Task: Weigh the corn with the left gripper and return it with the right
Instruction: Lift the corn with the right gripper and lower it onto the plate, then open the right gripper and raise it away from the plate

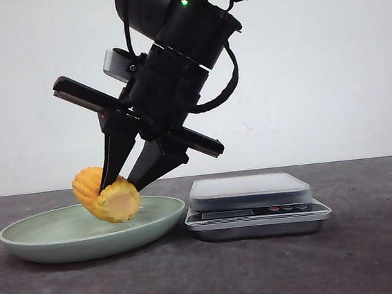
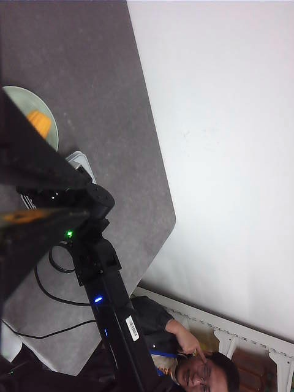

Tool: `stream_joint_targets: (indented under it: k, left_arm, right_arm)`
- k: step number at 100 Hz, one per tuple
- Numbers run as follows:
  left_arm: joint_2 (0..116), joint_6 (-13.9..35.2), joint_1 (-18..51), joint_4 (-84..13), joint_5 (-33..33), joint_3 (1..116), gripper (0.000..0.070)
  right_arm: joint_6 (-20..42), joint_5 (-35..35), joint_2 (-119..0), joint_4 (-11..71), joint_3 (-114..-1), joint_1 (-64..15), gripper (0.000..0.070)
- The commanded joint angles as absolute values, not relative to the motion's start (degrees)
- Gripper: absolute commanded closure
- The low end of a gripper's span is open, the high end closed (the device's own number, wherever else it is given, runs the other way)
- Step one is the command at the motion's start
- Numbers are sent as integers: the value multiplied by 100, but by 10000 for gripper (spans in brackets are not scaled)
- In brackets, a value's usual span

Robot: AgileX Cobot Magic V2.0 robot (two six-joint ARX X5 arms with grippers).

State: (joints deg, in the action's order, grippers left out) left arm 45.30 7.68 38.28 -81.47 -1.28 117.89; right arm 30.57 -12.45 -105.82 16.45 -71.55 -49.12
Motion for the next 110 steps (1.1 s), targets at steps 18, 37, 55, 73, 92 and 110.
stream_joint_targets:
  k: [18,37,55,73,92,110]
  left_arm:
    - [4556,799,3854,-8451,-102,11907,688]
    - [4556,827,3854,-8451,-104,11907,688]
    - [4539,829,3854,-8451,-102,11907,688]
    - [4488,867,3854,-8451,-102,11904,688]
    - [4412,867,3854,-8451,-99,11902,688]
    - [4340,858,3854,-8451,139,11900,688]
  right_arm:
    - [3142,-1267,-10702,1603,-7286,-4969,217]
    - [3087,-1253,-10523,1118,-7356,-4884,211]
    - [2600,-1009,-9983,928,-7793,-4851,301]
    - [1920,-834,-9268,945,-8213,-4851,458]
    - [934,-392,-8296,1435,-8224,-4851,693]
    - [255,609,-7443,2799,-8224,-4864,693]
